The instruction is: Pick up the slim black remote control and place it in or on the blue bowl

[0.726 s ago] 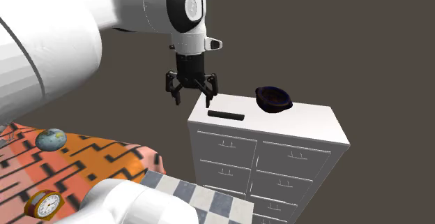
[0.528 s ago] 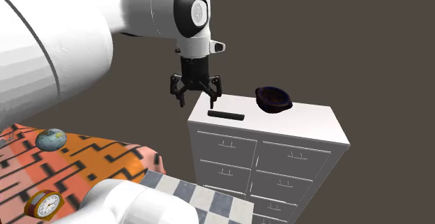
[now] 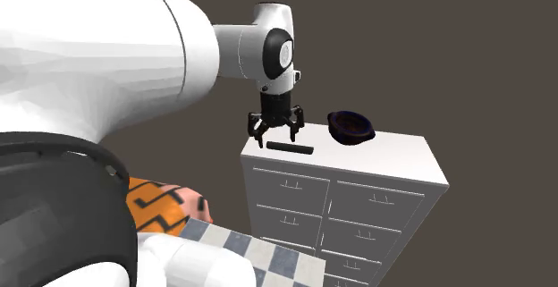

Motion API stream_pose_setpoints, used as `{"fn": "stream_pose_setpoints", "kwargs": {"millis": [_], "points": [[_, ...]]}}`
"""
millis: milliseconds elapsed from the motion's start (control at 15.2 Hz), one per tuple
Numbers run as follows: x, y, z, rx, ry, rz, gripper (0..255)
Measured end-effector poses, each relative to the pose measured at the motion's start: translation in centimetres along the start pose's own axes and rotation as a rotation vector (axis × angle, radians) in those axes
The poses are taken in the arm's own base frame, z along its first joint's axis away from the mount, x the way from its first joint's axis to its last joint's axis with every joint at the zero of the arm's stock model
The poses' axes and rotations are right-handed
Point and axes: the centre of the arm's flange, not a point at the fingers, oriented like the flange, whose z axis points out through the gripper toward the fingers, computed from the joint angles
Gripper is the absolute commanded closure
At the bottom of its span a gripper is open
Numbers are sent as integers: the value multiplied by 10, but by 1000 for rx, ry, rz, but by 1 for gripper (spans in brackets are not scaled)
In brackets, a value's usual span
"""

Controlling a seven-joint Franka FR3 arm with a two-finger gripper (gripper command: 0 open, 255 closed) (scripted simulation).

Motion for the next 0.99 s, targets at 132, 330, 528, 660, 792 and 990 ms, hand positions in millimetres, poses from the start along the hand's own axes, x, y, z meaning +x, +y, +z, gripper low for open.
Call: {"fn": "stream_pose_setpoints", "kwargs": {"millis": [132, 330, 528, 660, 792, 990], "points": [[13, 14, 17, -10, 12, -99, 0], [31, 35, 39, -26, 30, -247, 0], [57, 51, 55, -43, 50, -396, 0], [75, 62, 70, -54, 62, -495, 0], [90, 69, 83, -64, 74, -593, 0], [121, 77, 102, -81, 92, -741, 0]]}}
